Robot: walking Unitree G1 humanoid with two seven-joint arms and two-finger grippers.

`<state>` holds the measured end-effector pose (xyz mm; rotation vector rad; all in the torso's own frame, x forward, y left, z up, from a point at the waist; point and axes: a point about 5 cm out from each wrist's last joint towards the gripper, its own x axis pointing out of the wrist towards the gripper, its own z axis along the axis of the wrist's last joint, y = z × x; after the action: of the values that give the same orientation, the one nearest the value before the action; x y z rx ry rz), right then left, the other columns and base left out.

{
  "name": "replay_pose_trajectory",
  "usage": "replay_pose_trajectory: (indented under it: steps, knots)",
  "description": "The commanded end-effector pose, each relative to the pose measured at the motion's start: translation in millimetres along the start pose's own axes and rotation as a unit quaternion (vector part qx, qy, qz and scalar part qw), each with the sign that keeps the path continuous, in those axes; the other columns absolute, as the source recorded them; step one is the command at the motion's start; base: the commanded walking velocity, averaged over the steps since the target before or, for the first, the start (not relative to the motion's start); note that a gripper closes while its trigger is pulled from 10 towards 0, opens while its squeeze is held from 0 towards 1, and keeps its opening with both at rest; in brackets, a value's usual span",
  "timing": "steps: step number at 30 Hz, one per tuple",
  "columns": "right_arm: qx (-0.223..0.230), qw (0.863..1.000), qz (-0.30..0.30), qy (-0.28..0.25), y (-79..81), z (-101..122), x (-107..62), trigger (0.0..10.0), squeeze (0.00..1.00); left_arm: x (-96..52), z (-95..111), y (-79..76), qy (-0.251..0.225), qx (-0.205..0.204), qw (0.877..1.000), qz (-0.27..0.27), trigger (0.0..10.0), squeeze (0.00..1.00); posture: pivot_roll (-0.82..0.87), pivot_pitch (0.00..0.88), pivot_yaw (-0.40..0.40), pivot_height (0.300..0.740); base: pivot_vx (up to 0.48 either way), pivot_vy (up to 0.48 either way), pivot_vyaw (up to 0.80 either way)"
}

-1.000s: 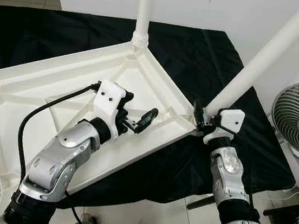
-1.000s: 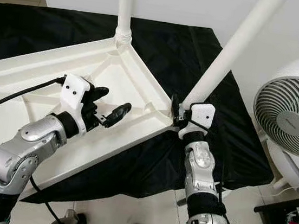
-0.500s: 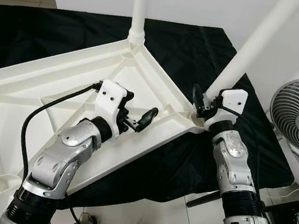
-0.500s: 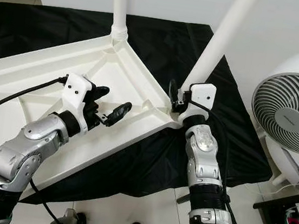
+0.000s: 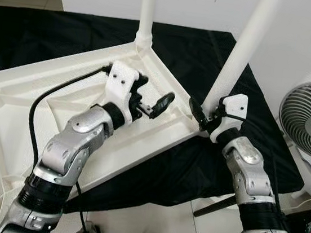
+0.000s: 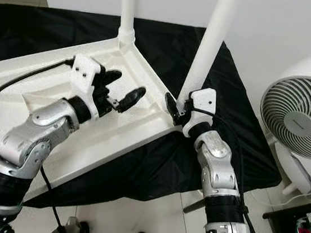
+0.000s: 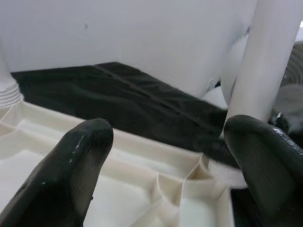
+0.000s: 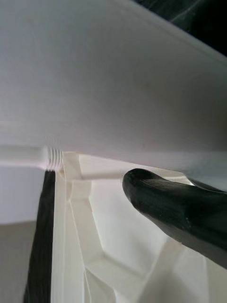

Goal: Building children table

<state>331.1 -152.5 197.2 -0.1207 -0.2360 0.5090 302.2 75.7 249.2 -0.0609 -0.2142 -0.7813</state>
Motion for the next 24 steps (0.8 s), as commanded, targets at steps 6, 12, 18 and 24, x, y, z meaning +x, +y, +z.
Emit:
replay_pose_trajectory:
  steps: [6,12,18,24]
  knots:
    - [-0.021,0.996,0.090,0.007,10.9,8,0.4,10.0,0.00,15.2,17,-20.9,-0.023,-0.066,0.985,-0.157,10.0,0.00,0.11,0.126,-0.085,0.740,0.000,0.000,0.00]
    - [-0.039,0.990,0.130,0.036,15.8,3,1.6,10.0,0.00,23.6,21,-27.2,-0.021,-0.114,0.973,-0.198,10.0,0.00,0.11,0.121,-0.087,0.740,0.000,0.000,0.00]
    - [-0.042,0.985,0.161,0.050,20.9,1,4.0,10.0,0.00,30.0,26,-31.4,-0.020,-0.115,0.968,-0.222,10.0,0.00,0.11,0.114,-0.085,0.740,0.000,0.000,0.00]
    - [-0.049,0.975,0.207,0.057,30.1,2,6.5,10.0,0.00,39.8,36,-33.8,-0.019,-0.108,0.964,-0.242,10.0,0.00,0.11,0.107,-0.082,0.740,0.000,0.000,0.00]
